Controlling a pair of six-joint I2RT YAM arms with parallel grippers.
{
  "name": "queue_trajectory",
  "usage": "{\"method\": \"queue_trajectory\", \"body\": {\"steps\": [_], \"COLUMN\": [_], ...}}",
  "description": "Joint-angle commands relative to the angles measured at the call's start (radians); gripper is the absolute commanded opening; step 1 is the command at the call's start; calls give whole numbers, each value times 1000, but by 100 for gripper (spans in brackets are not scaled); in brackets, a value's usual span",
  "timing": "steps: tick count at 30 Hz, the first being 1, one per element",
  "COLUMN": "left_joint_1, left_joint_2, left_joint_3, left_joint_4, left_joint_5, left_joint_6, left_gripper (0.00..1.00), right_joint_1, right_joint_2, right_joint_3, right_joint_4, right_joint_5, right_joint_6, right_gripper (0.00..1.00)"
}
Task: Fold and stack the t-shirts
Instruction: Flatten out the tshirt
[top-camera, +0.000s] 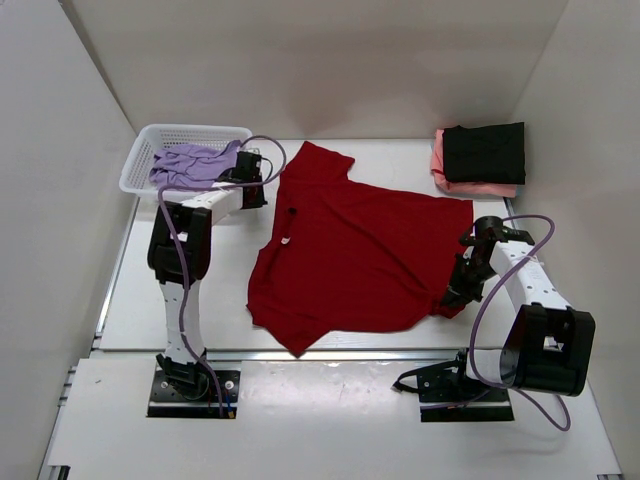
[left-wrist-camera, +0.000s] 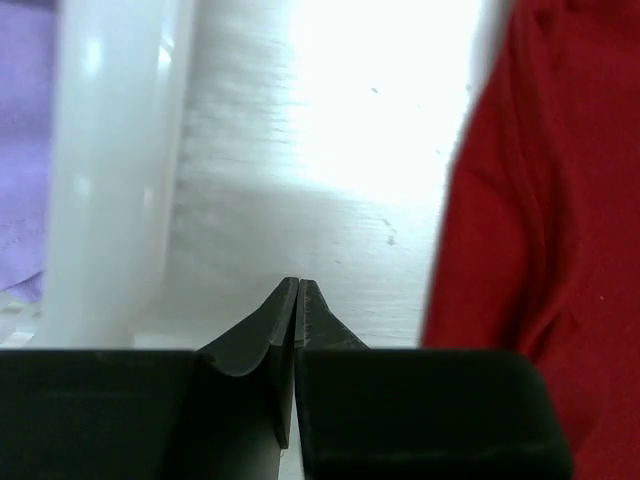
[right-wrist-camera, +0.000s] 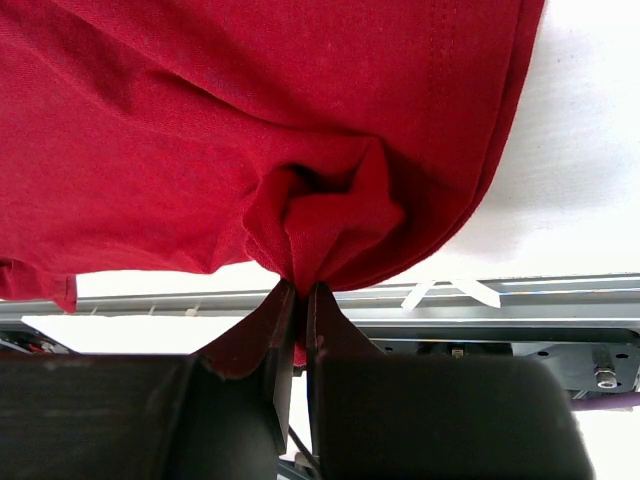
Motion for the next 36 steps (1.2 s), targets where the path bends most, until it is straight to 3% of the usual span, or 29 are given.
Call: {"method": "queue_trajectory", "body": {"steps": [1,5,14,20,31,36], "left_joint_1": [21,22,-120,-139,-88,-42], "left_joint_2": [-117,-150,-72,-38,-24,-58], "left_joint_3": [4,-25,-28,-22,-41,-59], "left_joint_4": [34,169,220,168,47,52], "left_joint_5": [24,274,356,325,88,106], "left_joint_6": [-3,-143,-182,-136,-60,-112], "left_gripper": [13,15,14,14,15,16], "right_joint_1": [6,3,-12,-29,-26,-26], "right_joint_2": [-10,-4,-13,-33,-26,-26], "right_joint_3": [25,22,15,1,-7,-7], "right_joint_4": [13,19,11,10,13,10], "right_joint_5": [-11,-13,-11,-19,-21,-20], "right_joint_6": [2,6,2,-5,-10,-7], "right_gripper": [0,0,0,0,0,0]}}
